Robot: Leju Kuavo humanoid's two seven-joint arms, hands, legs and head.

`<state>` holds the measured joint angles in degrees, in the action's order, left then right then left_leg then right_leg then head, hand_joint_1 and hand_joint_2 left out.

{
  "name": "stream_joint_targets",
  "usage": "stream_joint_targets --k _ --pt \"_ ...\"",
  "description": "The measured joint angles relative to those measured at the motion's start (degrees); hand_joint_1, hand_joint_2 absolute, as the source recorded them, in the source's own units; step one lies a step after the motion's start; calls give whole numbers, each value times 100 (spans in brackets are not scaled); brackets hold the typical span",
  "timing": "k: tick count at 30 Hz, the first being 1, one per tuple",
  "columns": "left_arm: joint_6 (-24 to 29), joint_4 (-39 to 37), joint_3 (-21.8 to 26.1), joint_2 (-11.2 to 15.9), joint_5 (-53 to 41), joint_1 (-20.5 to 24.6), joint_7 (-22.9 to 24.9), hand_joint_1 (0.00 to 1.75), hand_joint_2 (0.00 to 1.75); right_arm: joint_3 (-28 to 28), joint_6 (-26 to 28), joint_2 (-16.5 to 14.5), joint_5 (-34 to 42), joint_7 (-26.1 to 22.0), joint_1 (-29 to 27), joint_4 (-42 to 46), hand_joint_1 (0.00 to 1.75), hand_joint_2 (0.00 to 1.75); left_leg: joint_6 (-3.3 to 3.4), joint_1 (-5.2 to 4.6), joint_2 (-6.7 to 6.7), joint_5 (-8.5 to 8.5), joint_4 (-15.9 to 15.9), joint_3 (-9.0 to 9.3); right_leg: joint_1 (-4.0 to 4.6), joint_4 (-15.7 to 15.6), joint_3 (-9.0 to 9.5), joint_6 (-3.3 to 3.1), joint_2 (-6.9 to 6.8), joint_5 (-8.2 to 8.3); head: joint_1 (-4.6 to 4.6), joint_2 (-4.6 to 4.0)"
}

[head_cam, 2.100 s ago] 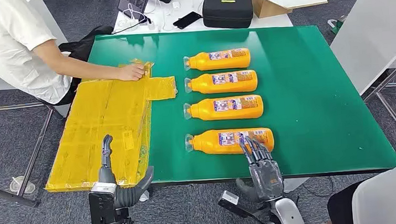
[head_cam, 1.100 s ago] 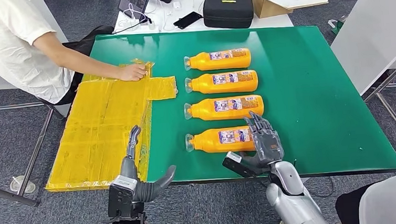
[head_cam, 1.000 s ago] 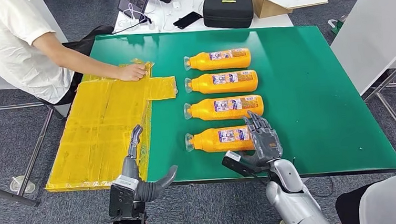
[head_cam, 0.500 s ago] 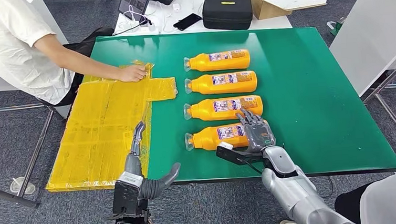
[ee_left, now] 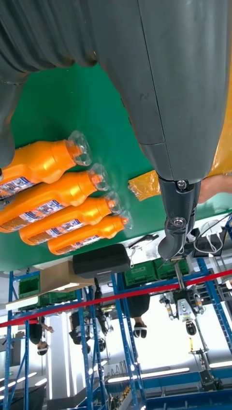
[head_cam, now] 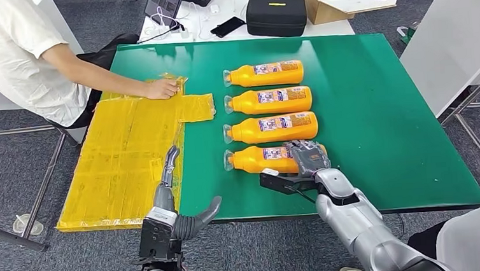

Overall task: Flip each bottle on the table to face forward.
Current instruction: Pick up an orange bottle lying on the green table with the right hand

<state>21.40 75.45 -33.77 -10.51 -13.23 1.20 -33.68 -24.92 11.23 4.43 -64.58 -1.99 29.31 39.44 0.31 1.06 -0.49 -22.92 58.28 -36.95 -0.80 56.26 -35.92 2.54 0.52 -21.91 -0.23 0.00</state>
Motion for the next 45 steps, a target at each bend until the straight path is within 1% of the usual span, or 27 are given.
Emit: stream_joint_targets --k 11,15,19,21,22,24,26,27,30,33,36,42,45 --pt "-15 0 14 0 -5 15 0 0 175 -80 0 35 30 -25 28 -50 175 175 0 0 0 -3 0 1 0 0 0 0 0 -2 -1 0" --pt "-20 2 18 0 -19 13 -1 0 175 -84 2 41 224 -183 25 -48 175 175 0 0 0 -2 0 1 0 0 0 0 0 -2 -2 1" --pt "-32 2 21 0 -15 11 -25 0 175 -73 -21 72 702 -546 -5 -7 175 175 -1 0 2 -5 0 5 0 -1 2 0 1 -2 0 1" --pt "-129 2 23 1 123 11 -35 0 175 -9 -96 90 1169 -892 -44 53 175 175 -2 0 4 -10 0 12 1 -1 5 0 5 -1 1 1" --pt "-248 2 24 2 281 11 -11 0 175 50 -150 95 1467 -1113 -84 101 175 175 -3 0 6 -13 0 16 1 -1 7 -1 9 -1 1 1" --pt "-695 2 39 4 900 8 167 0 175 201 -210 96 2092 -1539 -226 262 175 175 -4 1 8 -15 0 21 2 -1 11 -1 13 -2 0 0" --pt "-1208 -2 67 8 1667 -15 426 0 175 375 -93 63 2680 -1884 -474 528 175 175 -5 4 5 -15 0 16 4 0 10 -2 13 -2 1 0" --pt "-1370 -6 79 11 1953 -32 514 0 175 467 28 25 2940 -2032 -619 687 175 175 -5 5 4 -14 0 11 5 0 7 -2 12 -2 1 0" --pt "-1483 -23 101 17 2314 -72 573 0 175 708 469 -141 3495 -2367 -1013 1143 175 175 -6 7 1 -12 -1 -6 7 2 -8 -2 12 -1 -1 1" --pt "-1458 -26 120 20 2383 -89 510 0 175 908 833 -281 3783 -2550 -1260 1507 175 175 -6 7 1 -11 0 -15 7 3 -16 -2 12 -2 -2 0" --pt "-1432 -24 130 28 2434 -91 468 0 175 1063 982 -357 3927 -2654 -1360 1689 175 175 -5 7 0 -11 0 -23 5 2 -20 0 11 -4 -1 0" --pt "-1431 1 140 52 2604 -90 456 0 175 1243 1089 -444 4057 -2822 -1425 1887 175 175 -3 3 0 -13 0 -32 0 2 -29 1 11 -4 0 1" --pt "-1496 2 144 52 2767 -85 491 0 175 1253 974 -528 4168 -2905 -1445 1985 175 175 -4 4 0 -12 0 -34 2 2 -30 1 11 -4 0 0"
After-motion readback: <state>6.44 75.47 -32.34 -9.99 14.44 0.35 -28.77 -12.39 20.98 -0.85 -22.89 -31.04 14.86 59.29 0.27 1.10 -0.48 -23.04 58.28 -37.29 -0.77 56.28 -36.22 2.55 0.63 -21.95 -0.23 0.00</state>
